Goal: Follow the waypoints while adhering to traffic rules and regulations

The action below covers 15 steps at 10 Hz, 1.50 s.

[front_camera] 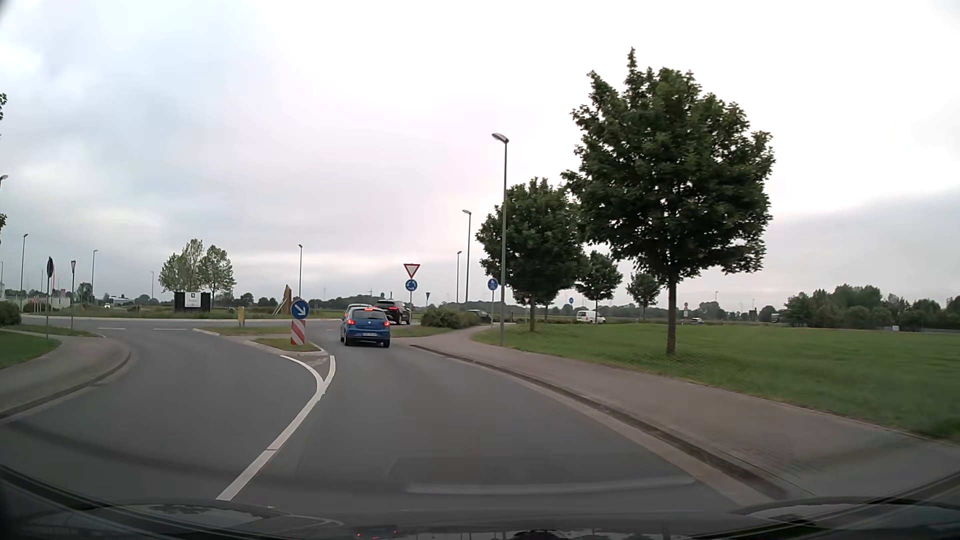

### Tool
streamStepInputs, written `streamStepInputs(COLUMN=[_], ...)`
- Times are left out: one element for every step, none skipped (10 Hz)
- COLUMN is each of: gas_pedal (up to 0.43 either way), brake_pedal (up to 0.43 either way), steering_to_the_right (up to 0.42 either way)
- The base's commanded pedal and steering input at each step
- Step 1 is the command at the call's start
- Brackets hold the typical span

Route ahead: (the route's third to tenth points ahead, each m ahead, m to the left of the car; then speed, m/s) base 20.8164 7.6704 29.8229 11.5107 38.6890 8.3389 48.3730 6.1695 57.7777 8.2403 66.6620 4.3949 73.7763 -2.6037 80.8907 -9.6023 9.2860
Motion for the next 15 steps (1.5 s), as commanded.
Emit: streamStepInputs(gas_pedal=[0.138,0.138,0.138,0.138,0.130,0.130,0.130,0.130,0.130,0.130,0.130,0.130,0.130,0.130,0.138], brake_pedal=[0.000,0.000,0.000,0.000,0.000,0.000,0.000,0.000,0.000,0.000,0.000,0.000,0.000,0.000,0.000], steering_to_the_right=[-0.095,-0.096,-0.095,-0.094,-0.092,-0.089,-0.085,-0.083,-0.080,-0.078,-0.076,-0.076,-0.075,-0.072,-0.071])
